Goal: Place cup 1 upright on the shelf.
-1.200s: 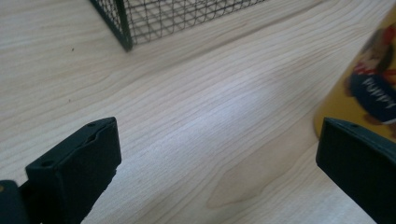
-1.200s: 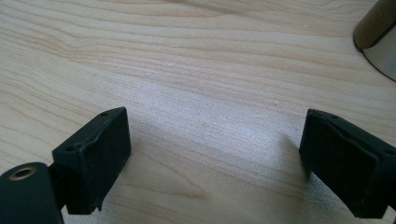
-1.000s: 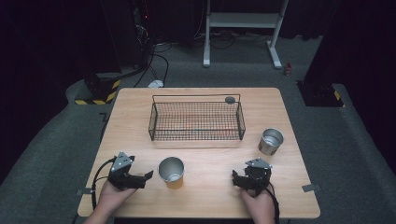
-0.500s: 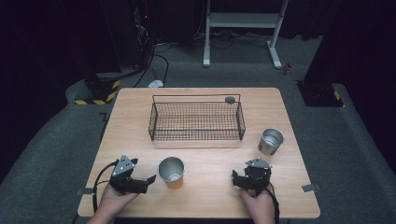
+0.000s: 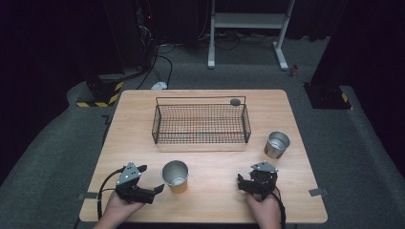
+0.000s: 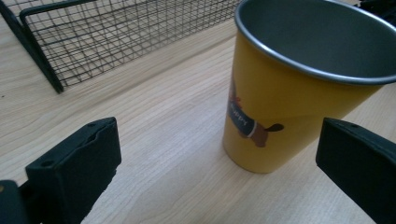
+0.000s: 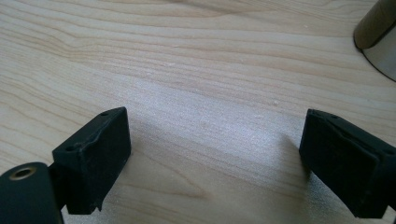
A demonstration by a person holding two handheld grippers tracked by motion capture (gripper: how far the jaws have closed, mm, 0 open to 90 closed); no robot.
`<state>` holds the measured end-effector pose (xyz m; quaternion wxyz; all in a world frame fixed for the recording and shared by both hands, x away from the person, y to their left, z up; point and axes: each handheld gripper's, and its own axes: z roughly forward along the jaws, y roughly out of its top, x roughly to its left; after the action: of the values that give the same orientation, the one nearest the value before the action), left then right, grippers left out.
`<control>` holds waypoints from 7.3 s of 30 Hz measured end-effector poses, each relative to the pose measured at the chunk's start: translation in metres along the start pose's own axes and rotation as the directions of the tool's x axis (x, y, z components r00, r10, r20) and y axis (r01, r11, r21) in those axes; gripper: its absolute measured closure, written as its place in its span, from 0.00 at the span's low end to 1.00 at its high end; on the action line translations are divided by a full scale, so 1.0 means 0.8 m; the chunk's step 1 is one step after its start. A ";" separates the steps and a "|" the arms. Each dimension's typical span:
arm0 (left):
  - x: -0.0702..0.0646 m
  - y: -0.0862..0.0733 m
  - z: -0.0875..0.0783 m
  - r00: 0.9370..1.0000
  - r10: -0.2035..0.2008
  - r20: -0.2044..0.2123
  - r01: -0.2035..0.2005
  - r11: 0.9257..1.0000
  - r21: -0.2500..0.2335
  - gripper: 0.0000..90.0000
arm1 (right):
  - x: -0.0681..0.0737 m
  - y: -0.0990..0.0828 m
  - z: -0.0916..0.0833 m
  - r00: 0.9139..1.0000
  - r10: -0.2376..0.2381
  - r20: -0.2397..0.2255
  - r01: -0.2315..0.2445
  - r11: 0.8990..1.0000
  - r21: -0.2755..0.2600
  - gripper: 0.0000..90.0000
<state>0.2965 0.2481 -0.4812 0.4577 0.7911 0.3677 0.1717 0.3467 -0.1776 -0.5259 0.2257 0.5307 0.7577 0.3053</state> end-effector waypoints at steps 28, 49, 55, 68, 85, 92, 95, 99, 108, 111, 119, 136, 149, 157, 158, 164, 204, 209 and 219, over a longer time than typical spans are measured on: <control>-0.038 0.015 0.030 0.995 0.055 0.089 -0.053 0.998 -0.027 0.01 | 0.001 0.000 0.000 1.000 0.005 0.002 -0.005 1.000 0.000 0.10; -0.052 0.032 0.063 0.996 0.066 0.066 -0.061 0.996 -0.065 0.01 | 0.001 0.000 0.000 1.000 0.005 0.001 -0.005 1.000 0.001 0.10; -0.046 0.025 0.055 0.996 0.069 0.058 -0.064 0.994 -0.084 0.02 | 0.001 0.000 0.000 1.000 0.004 0.001 -0.004 1.000 0.000 0.10; -0.048 0.021 0.051 0.995 0.089 0.049 -0.082 0.990 -0.118 0.15 | 0.001 0.000 0.000 1.000 0.004 0.001 -0.004 1.000 0.001 0.10; -0.032 0.022 0.035 0.998 0.066 0.011 -0.064 0.987 -0.150 0.16 | 0.001 0.000 0.000 1.000 0.004 0.001 -0.004 1.000 0.001 0.10; -0.019 0.019 0.029 0.999 0.048 -0.010 -0.049 0.986 -0.157 0.16 | 0.001 0.000 0.000 1.000 0.004 0.001 -0.004 1.000 0.001 0.10; -0.013 0.018 0.025 0.999 0.038 -0.022 -0.042 0.986 -0.162 0.16 | 0.001 0.000 0.000 1.000 0.004 0.001 -0.004 1.000 0.001 0.10; -0.006 0.017 0.021 0.999 0.016 -0.034 -0.022 0.985 -0.169 0.16 | 0.001 0.000 0.000 1.000 0.004 0.001 -0.004 1.000 0.000 0.10; 0.007 0.015 0.013 0.998 -0.033 -0.058 0.021 0.982 -0.189 0.16 | 0.001 0.000 0.000 1.000 0.004 0.001 -0.004 1.000 0.001 0.10; 0.009 0.015 0.011 0.997 -0.038 -0.063 0.025 0.980 -0.196 0.16 | 0.001 0.000 0.000 1.000 0.004 0.001 -0.004 1.000 0.001 0.10; 0.011 0.014 0.007 0.997 -0.045 -0.066 0.030 0.978 -0.207 0.16 | 0.001 0.000 0.000 1.000 0.004 0.001 -0.004 1.000 0.001 0.10; -0.002 0.019 0.009 0.996 -0.001 -0.092 -0.019 0.977 -0.214 0.16 | 0.001 0.000 0.000 1.000 0.003 0.000 -0.003 1.000 0.000 0.10; -0.001 0.023 0.006 0.996 -0.003 -0.092 -0.018 0.973 -0.232 0.16 | 0.001 0.000 0.000 1.000 0.003 0.000 -0.003 1.000 0.000 0.10; -0.002 0.034 0.007 0.998 -0.007 -0.055 -0.006 0.972 -0.235 0.16 | 0.001 0.000 0.000 1.000 0.003 0.000 -0.003 1.000 0.000 0.10; -0.003 0.035 0.007 0.999 -0.006 -0.050 -0.006 0.972 -0.234 0.16 | 0.001 0.000 0.000 1.000 0.003 0.000 -0.003 1.000 0.000 0.10; -0.004 0.041 0.010 0.998 0.005 -0.065 -0.020 0.974 -0.225 0.16 | 0.001 0.000 0.000 1.000 0.003 0.000 -0.003 1.000 0.000 0.10; 0.009 0.110 0.045 0.994 -0.033 -0.100 0.009 0.973 -0.231 0.16 | 0.001 0.001 0.000 1.000 -0.007 -0.014 0.008 1.000 0.004 0.10; 0.009 0.121 0.047 0.993 -0.026 -0.115 -0.002 0.970 -0.241 0.16 | 0.001 0.001 0.000 1.000 -0.008 -0.014 0.008 1.000 0.005 0.10; 0.015 0.140 0.054 0.990 -0.025 -0.138 -0.011 0.967 -0.254 0.16 | 0.001 0.001 0.000 1.000 -0.008 -0.014 0.008 1.000 0.005 0.10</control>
<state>0.3784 0.1964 -0.4090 0.5290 0.7104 0.3768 0.2711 0.3469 -0.1763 -0.5255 0.2204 0.5262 0.7620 0.3064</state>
